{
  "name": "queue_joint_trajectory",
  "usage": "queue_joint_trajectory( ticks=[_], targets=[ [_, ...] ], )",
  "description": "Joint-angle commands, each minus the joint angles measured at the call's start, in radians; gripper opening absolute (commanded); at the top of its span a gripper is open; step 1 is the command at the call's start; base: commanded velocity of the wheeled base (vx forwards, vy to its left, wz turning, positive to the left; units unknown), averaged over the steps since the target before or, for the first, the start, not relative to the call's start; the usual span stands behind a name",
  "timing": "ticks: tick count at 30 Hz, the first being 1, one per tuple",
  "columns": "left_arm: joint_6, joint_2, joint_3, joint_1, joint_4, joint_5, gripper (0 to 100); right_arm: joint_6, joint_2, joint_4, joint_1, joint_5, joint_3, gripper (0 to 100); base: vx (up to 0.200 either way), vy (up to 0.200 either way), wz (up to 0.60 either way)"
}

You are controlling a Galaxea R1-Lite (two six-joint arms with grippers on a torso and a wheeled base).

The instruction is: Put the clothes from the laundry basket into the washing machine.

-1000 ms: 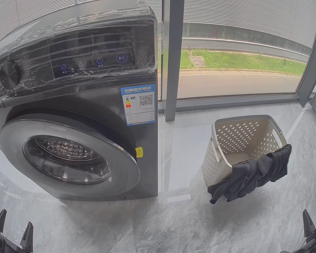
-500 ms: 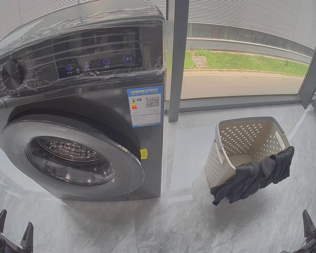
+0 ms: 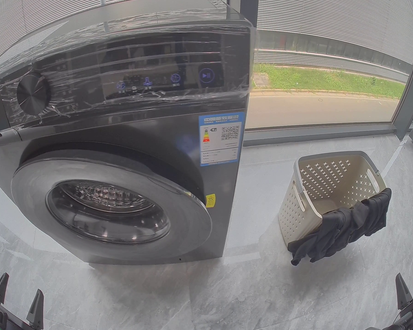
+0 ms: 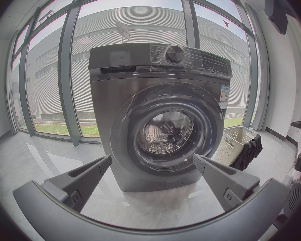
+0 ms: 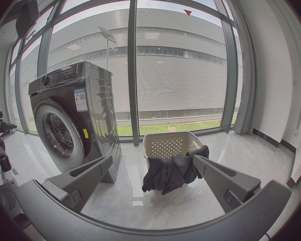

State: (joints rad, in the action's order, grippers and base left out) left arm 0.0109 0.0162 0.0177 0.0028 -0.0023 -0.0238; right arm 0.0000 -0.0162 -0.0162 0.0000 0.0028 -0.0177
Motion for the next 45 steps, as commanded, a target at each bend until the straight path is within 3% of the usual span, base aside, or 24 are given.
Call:
queue_joint_trajectory(
  ticks=[1, 9, 31, 45],
  targets=[
    [0.000, -0.015, -0.016, 0.000, -0.001, -0.001, 100, 0.000, 0.016, -0.001, 0.000, 0.000, 0.018, 100, 0.000, 0.000, 0.00],
    [-0.002, -0.015, -0.016, 0.000, -0.001, -0.002, 100, 0.002, 0.016, -0.001, 0.000, 0.000, 0.018, 100, 0.000, 0.000, 0.45],
    [0.003, -0.015, -0.016, 0.000, 0.001, 0.001, 100, 0.000, 0.016, -0.001, 0.000, 0.000, 0.018, 100, 0.000, 0.000, 0.00],
    [0.003, -0.015, -0.016, 0.000, 0.001, -0.001, 100, 0.000, 0.016, -0.001, 0.000, 0.000, 0.018, 100, 0.000, 0.200, 0.00]
  ],
)
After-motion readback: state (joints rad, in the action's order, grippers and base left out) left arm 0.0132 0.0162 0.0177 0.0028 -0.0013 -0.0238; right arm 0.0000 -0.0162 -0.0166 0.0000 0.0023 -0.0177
